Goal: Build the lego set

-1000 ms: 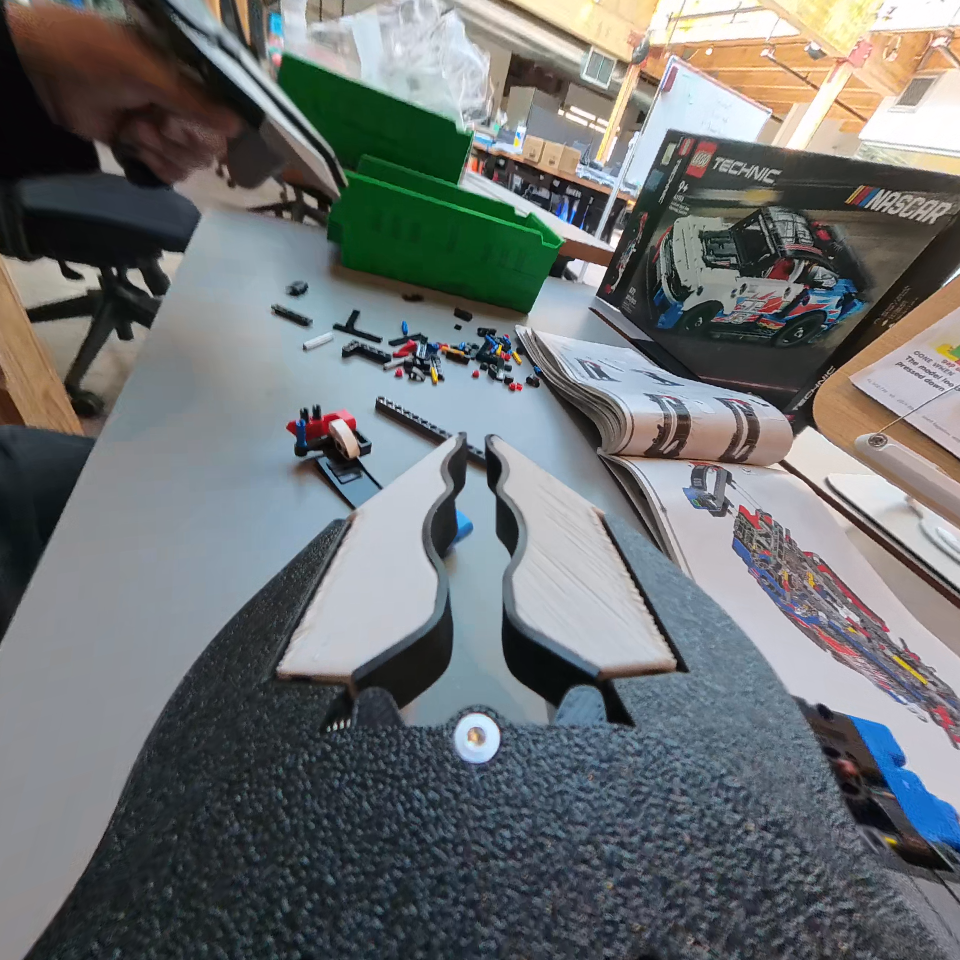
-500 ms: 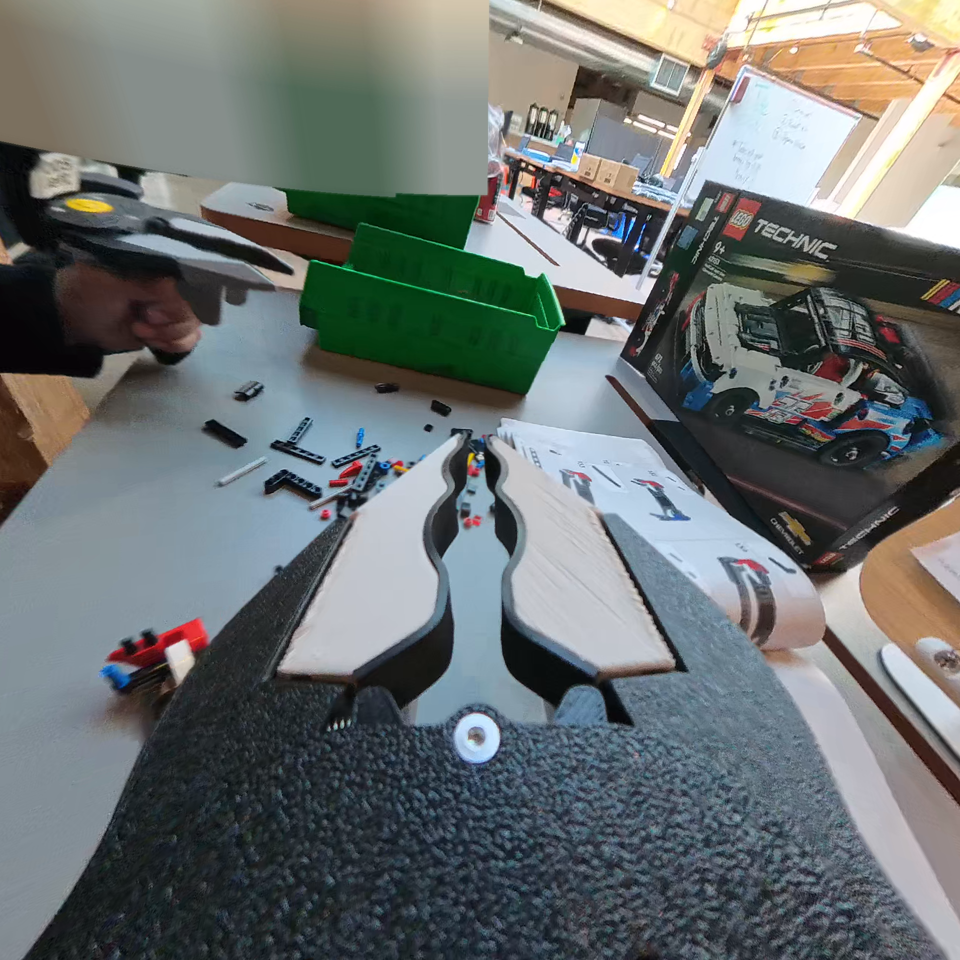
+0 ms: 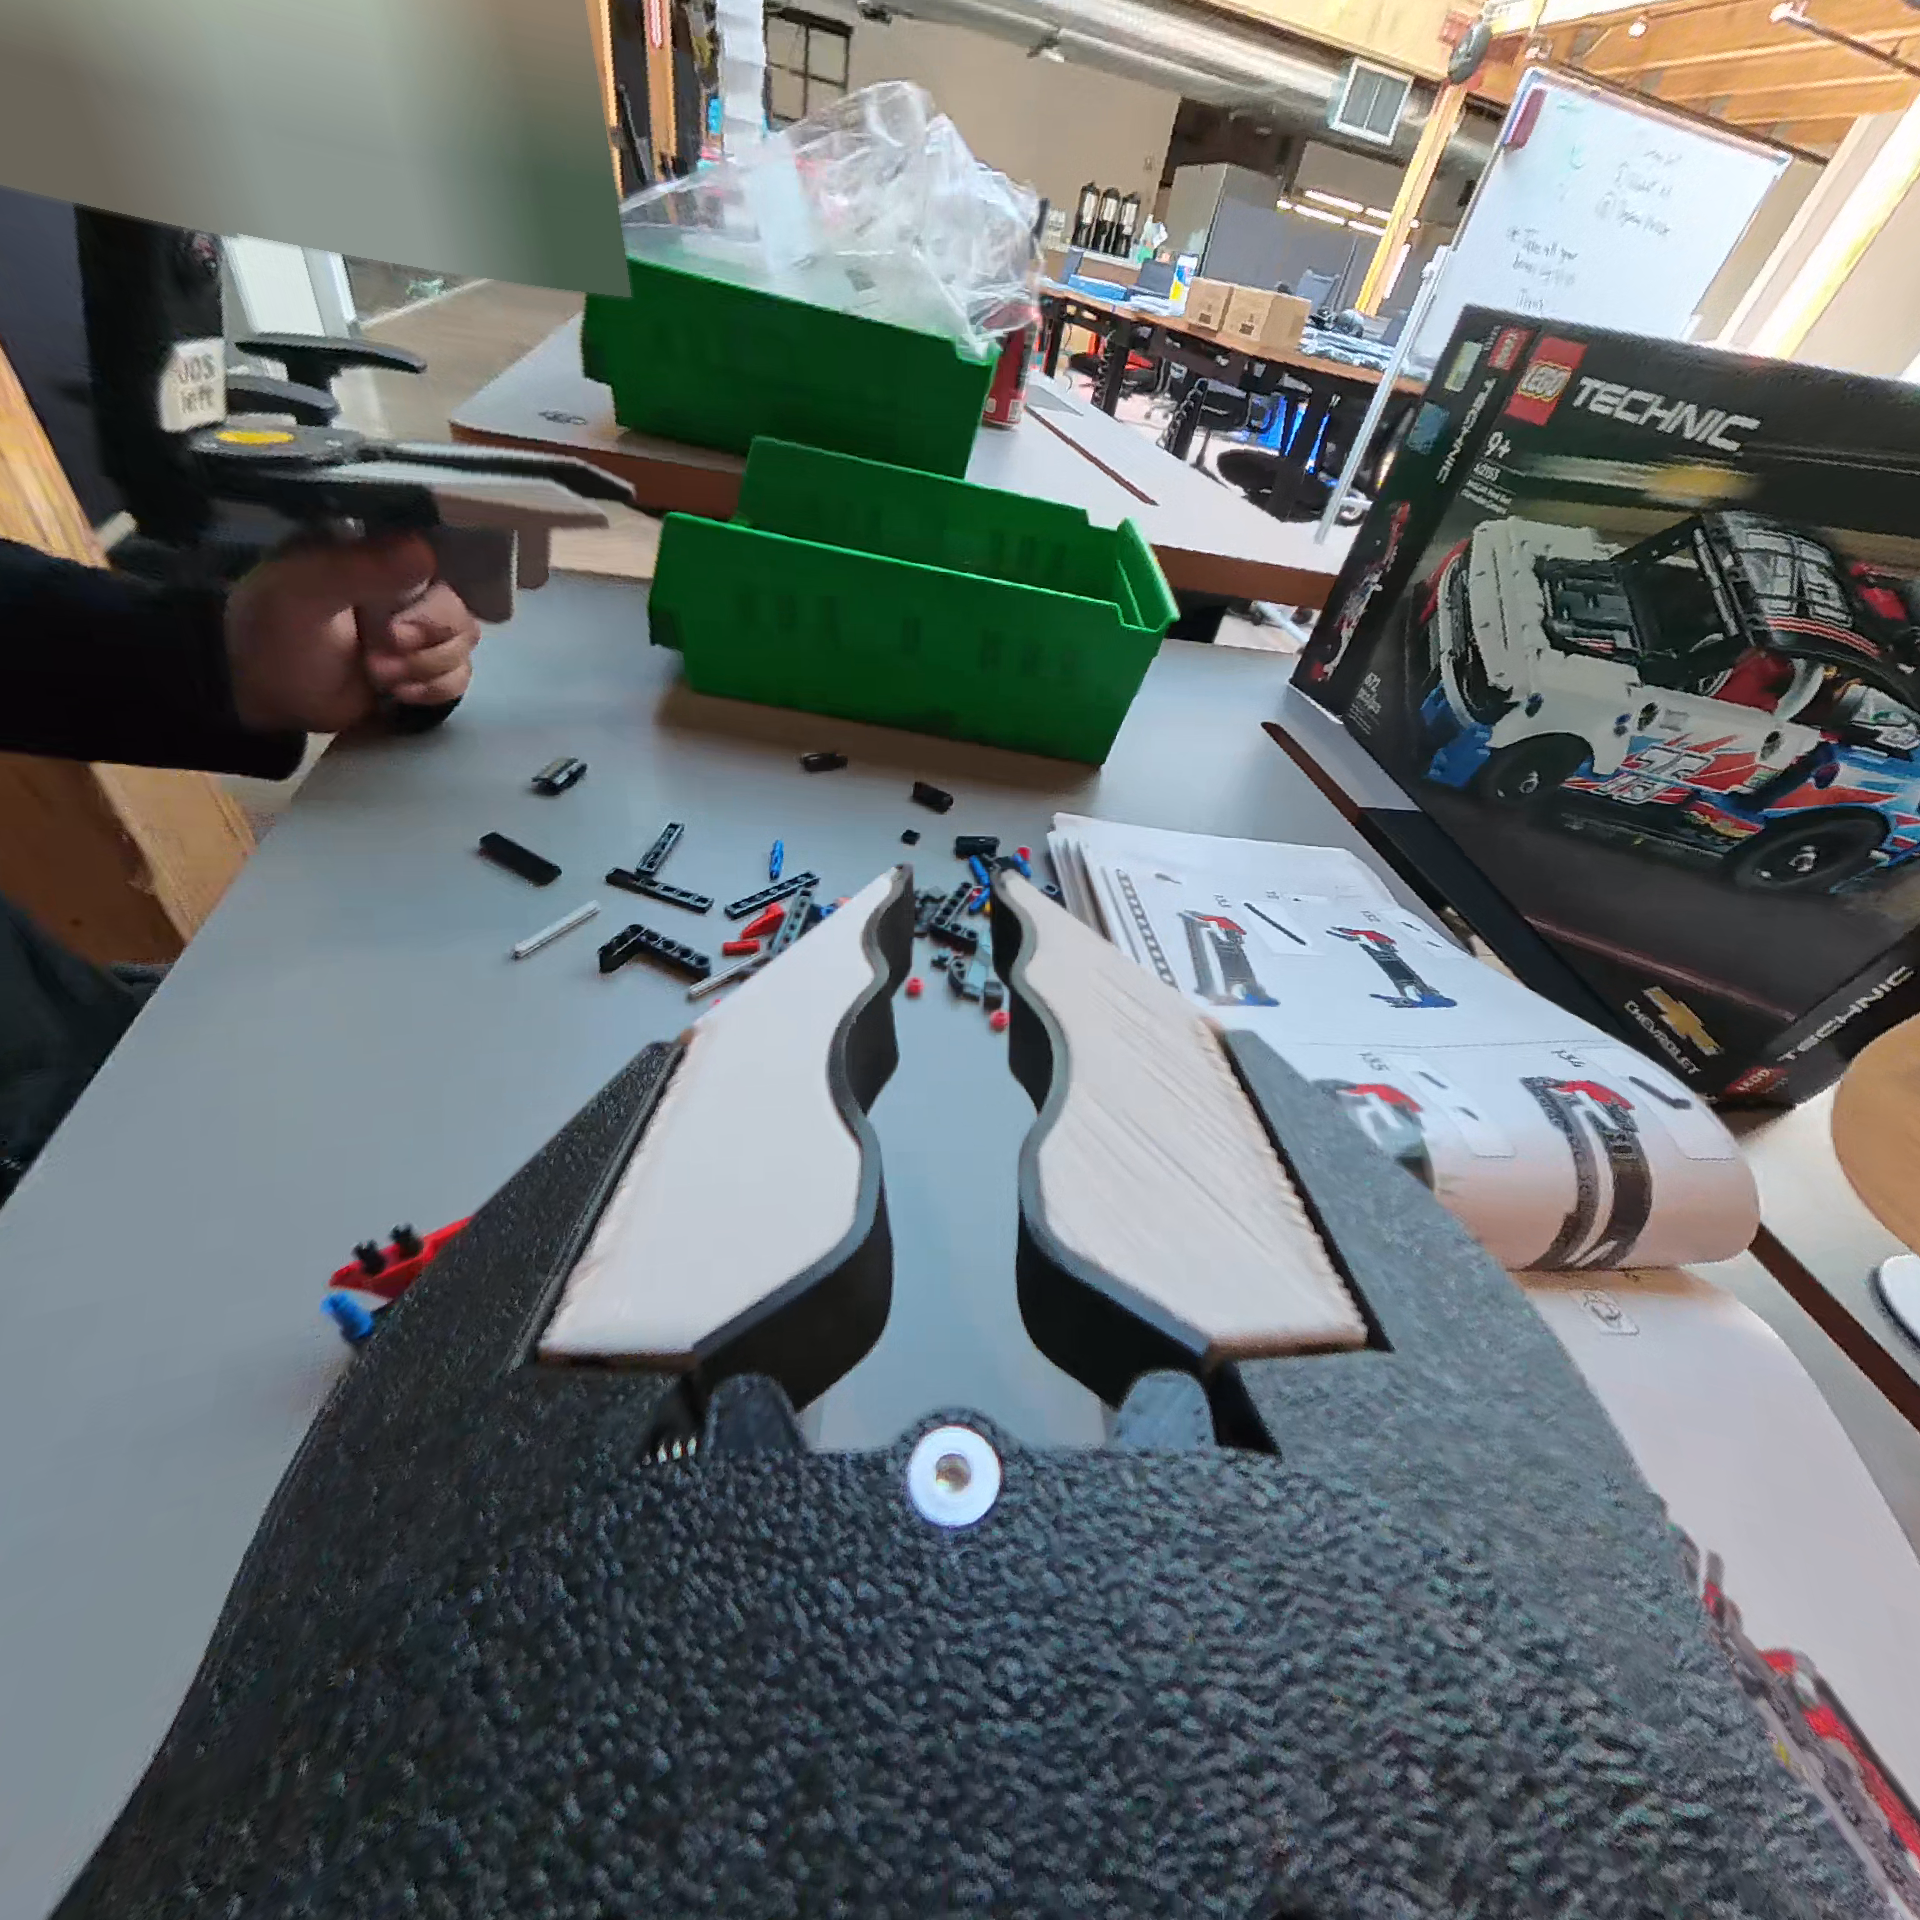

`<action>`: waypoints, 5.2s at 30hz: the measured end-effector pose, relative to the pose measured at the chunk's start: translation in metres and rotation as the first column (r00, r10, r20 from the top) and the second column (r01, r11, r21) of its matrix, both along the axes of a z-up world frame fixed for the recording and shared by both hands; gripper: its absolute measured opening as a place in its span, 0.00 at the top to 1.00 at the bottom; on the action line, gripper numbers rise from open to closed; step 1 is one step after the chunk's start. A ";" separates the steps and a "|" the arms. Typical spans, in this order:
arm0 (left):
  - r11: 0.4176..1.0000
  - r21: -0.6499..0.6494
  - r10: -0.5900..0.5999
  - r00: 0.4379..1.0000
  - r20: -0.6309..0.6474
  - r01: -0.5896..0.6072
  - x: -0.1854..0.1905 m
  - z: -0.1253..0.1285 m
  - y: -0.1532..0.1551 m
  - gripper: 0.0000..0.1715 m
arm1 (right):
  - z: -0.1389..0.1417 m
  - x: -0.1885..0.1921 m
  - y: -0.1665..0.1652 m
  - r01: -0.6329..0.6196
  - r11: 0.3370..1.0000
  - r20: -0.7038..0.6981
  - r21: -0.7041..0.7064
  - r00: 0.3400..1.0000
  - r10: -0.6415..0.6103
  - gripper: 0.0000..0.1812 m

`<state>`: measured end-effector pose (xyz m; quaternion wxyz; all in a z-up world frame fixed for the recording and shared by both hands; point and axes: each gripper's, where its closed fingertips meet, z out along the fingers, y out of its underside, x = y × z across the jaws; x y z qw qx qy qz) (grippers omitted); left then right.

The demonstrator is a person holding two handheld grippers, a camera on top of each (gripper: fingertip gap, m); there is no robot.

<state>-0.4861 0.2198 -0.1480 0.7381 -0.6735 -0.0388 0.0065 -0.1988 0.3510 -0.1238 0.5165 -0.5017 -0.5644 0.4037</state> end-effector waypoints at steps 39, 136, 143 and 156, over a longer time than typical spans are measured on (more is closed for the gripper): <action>0.985 -0.015 -0.172 0.985 0.023 0.172 0.016 -0.003 0.007 0.82 | -0.125 0.004 -0.004 -0.149 0.977 0.575 -0.154 0.790 0.211 0.78; 0.390 -0.794 -0.804 0.593 -0.047 0.466 0.272 -0.112 0.067 0.96 | -0.064 0.009 -0.018 0.049 0.996 0.254 -0.071 0.967 -0.029 1.00; 0.396 -0.789 -0.804 0.592 -0.052 0.470 0.273 -0.108 0.070 0.96 | -0.061 0.011 -0.016 0.056 0.996 0.248 -0.069 0.968 -0.037 1.00; 0.380 -0.796 -0.816 0.576 -0.048 0.471 0.279 -0.111 0.074 0.95 | -0.060 0.012 -0.016 0.056 0.996 0.244 -0.068 0.969 -0.037 1.00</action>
